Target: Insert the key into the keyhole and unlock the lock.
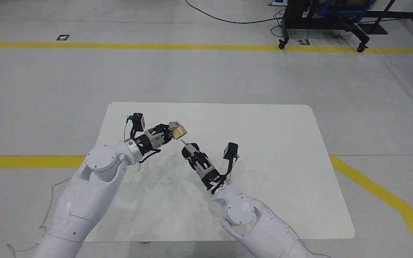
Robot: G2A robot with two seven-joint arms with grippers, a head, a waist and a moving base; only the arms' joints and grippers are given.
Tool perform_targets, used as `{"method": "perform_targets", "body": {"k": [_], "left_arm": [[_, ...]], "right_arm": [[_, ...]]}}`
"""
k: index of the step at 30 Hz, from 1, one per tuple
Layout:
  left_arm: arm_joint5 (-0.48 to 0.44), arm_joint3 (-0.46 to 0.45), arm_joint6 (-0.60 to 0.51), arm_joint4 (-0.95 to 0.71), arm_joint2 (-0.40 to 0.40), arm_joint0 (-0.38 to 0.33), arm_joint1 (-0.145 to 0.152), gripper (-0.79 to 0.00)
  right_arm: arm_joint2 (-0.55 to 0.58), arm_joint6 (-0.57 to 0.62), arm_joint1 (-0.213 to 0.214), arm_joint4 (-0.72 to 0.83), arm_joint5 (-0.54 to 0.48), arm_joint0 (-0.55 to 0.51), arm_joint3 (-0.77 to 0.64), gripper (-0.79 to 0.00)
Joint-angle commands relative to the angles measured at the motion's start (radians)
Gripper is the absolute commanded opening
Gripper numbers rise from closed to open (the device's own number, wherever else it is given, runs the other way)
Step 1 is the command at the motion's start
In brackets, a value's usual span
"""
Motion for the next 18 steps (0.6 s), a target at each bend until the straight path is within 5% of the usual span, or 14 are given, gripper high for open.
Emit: {"method": "perform_targets", "body": {"k": [1,18], "left_arm": [[0.001,0.002,-0.002,0.003,0.002,-0.003,-0.002,-0.785],[-0.007,0.006,0.0,0.057,0.009,-0.012,-0.012,-0.785]], "right_arm": [[0.003,-0.003,-0.004,0.002,0.0,0.001,0.004,-0.785],[0.026,-0.012,-0.037,0.006,0.002,0.011,0.044,-0.785]]}}
